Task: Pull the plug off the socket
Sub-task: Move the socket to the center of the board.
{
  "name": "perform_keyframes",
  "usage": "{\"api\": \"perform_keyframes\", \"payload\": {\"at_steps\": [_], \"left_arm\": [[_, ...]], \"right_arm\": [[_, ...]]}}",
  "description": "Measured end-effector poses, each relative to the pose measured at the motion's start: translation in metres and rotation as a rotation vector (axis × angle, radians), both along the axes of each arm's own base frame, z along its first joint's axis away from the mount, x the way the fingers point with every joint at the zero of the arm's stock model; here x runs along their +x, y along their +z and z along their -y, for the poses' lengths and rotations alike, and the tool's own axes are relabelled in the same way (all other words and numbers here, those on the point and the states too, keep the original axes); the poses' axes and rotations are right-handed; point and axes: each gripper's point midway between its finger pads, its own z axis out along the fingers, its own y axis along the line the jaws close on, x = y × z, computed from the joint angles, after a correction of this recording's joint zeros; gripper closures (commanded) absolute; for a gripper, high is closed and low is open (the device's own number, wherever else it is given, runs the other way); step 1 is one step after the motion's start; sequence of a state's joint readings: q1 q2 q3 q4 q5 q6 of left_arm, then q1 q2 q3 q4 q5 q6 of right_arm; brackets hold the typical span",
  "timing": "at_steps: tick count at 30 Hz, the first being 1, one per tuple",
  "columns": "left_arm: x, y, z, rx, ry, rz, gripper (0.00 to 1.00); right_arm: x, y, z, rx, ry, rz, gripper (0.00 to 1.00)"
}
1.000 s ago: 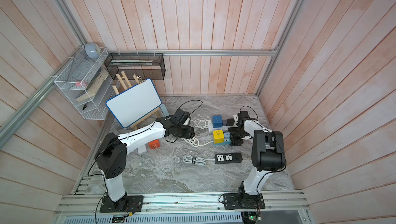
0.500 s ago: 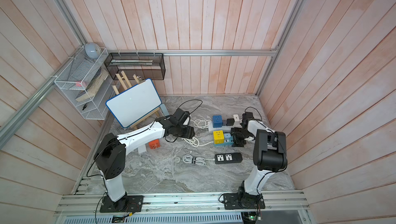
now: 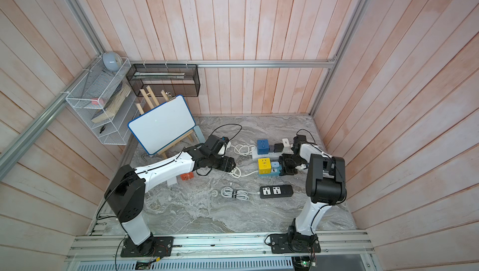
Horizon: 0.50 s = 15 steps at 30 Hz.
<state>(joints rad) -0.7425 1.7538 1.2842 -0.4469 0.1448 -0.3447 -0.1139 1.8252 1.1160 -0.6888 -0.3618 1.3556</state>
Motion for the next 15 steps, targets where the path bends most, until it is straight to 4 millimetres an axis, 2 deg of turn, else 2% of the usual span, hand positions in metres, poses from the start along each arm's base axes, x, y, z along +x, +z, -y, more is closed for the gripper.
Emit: {"api": "perform_keyframes", "payload": {"at_steps": [2,8,15], "left_arm": [[-0.002,0.009,-0.004,-0.026,0.003,0.043,0.00],[0.001,0.040,-0.015,-0.132,0.022,0.179,0.00],[0.006,0.056,-0.005,-0.184,-0.042,0.250,0.00]], "right_arm": [[0.000,0.000,0.000,-0.003,0.005,0.001,0.62],[0.001,0.000,-0.005,-0.042,0.045,0.004,0.68],[0.002,0.001,-0.026,-0.075,0.122,0.018,0.72]]}}
